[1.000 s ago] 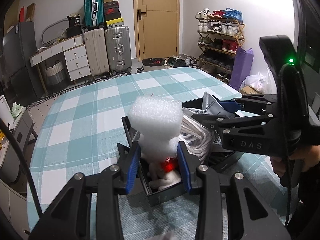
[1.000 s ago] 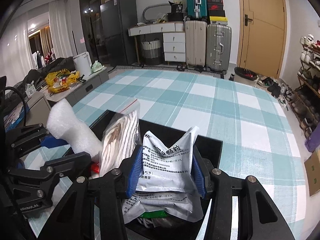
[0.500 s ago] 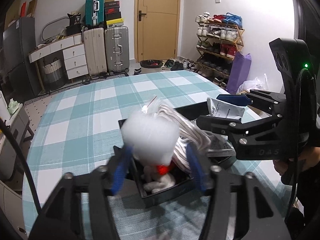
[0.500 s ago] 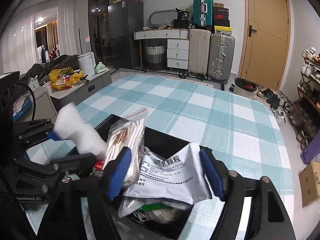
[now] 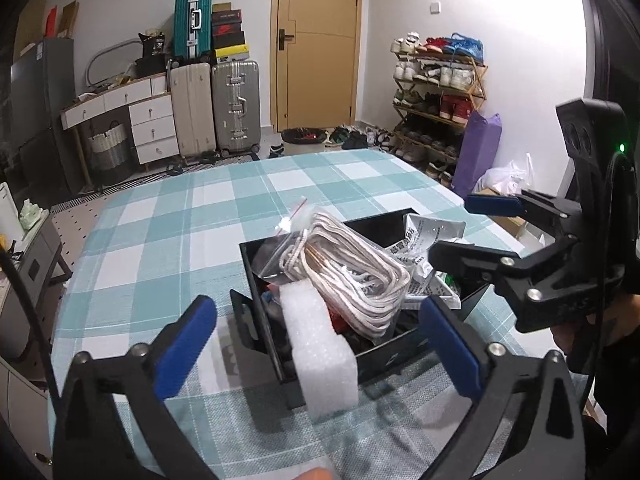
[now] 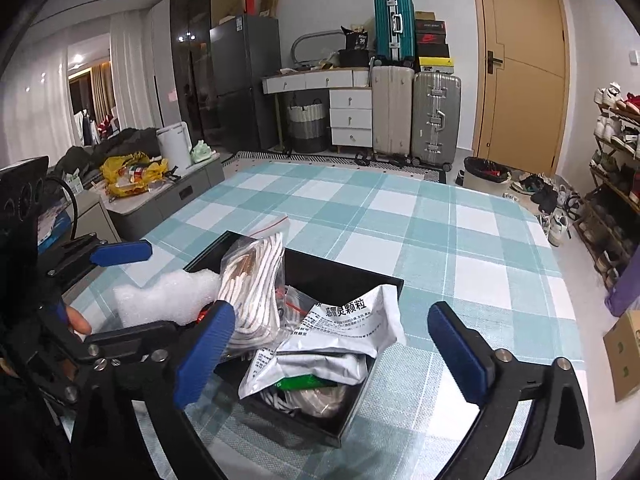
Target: Organize soft objects
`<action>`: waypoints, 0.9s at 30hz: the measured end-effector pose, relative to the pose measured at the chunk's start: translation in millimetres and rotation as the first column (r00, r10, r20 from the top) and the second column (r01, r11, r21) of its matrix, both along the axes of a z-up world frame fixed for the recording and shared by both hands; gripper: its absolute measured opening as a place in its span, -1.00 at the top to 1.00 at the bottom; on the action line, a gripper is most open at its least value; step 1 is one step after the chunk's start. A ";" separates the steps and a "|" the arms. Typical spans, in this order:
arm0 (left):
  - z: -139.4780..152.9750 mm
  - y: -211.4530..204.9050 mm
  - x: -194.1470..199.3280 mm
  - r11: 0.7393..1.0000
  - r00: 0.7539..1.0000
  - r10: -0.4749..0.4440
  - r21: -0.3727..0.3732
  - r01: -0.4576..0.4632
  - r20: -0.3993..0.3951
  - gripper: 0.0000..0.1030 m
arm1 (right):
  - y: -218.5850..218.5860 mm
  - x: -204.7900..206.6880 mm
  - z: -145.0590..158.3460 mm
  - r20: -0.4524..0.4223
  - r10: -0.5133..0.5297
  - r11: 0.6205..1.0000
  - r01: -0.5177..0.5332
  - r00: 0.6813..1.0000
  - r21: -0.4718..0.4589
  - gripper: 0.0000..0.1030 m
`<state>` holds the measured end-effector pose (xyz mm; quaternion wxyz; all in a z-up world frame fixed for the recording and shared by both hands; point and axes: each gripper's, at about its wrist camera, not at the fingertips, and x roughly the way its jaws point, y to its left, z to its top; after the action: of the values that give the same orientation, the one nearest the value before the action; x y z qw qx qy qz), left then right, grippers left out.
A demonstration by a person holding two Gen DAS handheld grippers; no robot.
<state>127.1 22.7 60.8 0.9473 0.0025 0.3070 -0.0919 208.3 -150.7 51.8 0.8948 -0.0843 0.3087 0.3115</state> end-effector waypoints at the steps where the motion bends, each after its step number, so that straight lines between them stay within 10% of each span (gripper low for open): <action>1: 0.6 1.6 -2.0 1.000 1.000 0.002 -0.008 -0.002 0.003 -1.00 | -1.8 -1.7 0.6 0.002 -0.001 1.000 0.001 1.000 0.008 -0.99; 27: -18.7 8.7 -47.5 0.986 0.974 0.164 0.004 -0.167 0.158 -1.00 | -31.7 -81.7 -5.6 0.107 -0.034 0.987 0.016 0.994 0.162 -0.99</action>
<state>79.6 31.4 42.1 0.9729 -0.0077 0.2311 -0.0095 126.6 -182.5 46.2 0.9180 -0.0246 0.2342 0.3191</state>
